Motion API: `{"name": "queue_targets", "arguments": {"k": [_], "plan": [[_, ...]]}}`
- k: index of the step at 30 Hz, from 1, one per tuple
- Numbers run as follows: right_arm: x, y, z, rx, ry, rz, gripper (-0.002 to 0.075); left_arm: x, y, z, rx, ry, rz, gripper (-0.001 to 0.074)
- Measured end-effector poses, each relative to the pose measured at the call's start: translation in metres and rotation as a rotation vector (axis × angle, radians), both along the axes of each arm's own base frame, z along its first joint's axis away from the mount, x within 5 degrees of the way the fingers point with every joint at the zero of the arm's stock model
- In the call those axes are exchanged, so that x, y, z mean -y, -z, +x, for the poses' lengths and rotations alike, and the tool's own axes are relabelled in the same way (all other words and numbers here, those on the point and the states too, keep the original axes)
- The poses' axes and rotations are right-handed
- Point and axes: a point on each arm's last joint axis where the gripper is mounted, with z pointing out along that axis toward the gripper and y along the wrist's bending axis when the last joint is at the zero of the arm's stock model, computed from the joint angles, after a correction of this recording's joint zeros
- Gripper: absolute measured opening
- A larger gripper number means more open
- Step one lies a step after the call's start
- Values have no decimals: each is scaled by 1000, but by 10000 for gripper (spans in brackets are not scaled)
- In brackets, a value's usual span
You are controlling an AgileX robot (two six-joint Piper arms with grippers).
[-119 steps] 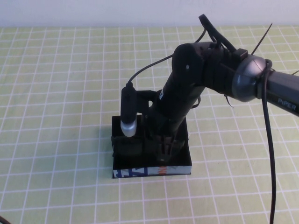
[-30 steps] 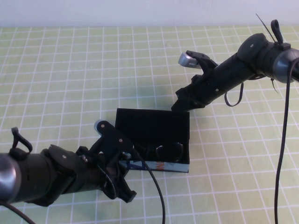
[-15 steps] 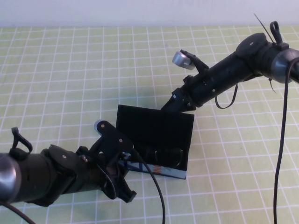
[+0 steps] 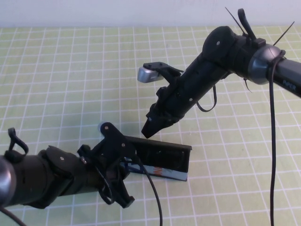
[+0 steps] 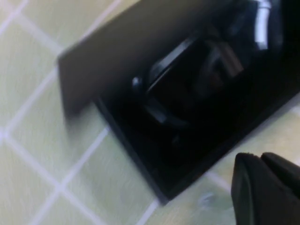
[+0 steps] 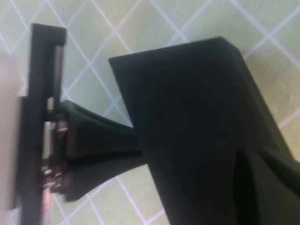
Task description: Return glasses to glasses case
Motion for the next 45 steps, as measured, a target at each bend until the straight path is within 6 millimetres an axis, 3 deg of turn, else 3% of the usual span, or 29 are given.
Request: {"name": "queue_targets", "arguments": {"k": [6, 13, 17, 24, 28, 32, 36, 41, 45], "plan": [[-3, -1, -5, -22, 17, -31, -16, -1, -43, -16, 161, 268, 9, -4], [0, 21, -16, -112, 30, -76, -16, -26, -89, -26, 292, 265, -14, -4], [1, 25, -19, -130, 30, -84, -16, -48, -93, -27, 234, 227, 6, -4], [3, 17, -22, -112, 30, -84, -16, -73, -80, -39, -74, 198, 94, -4], [10, -11, -27, -25, 17, -98, -16, -76, -93, -46, -239, 209, 142, -4], [26, -59, -37, 125, 30, -146, -16, -78, -128, -43, -297, 157, 173, -4], [54, -116, -57, 285, 130, -249, -16, -83, -168, -44, -224, 45, 153, -4], [98, -172, -95, 451, 329, -356, -16, -98, -208, -60, -44, -223, 5, -4], [132, -207, -143, 594, 462, -288, -16, -110, -232, -82, 104, -345, -144, -4]]}}
